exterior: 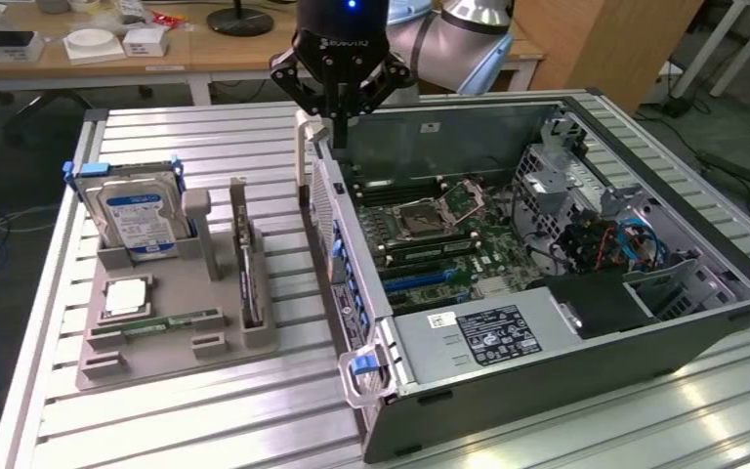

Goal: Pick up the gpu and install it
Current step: 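Reach for the gpu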

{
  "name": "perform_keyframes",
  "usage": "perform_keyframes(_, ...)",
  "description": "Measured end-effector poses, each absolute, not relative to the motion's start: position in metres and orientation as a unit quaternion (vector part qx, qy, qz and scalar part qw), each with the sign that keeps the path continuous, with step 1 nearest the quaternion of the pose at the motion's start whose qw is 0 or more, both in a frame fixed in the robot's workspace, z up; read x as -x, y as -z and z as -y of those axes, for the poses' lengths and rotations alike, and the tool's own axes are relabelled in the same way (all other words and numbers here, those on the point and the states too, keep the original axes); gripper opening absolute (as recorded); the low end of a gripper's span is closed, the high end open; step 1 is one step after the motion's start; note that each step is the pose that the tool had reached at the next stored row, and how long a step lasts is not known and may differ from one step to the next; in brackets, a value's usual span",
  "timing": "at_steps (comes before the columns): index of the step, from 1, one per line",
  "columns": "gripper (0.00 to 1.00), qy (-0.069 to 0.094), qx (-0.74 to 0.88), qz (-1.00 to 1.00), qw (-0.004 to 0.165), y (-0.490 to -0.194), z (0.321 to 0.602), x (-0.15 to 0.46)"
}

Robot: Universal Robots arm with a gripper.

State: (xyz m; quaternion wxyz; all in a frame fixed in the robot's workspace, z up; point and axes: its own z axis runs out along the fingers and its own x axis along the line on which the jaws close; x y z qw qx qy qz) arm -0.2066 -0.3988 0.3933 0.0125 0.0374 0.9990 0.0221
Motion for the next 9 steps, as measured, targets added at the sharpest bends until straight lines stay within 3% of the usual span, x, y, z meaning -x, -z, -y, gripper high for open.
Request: perform_keyframes(9,0.1,-0.022,-0.037,-0.999,0.012,-0.393,0.399,0.217)
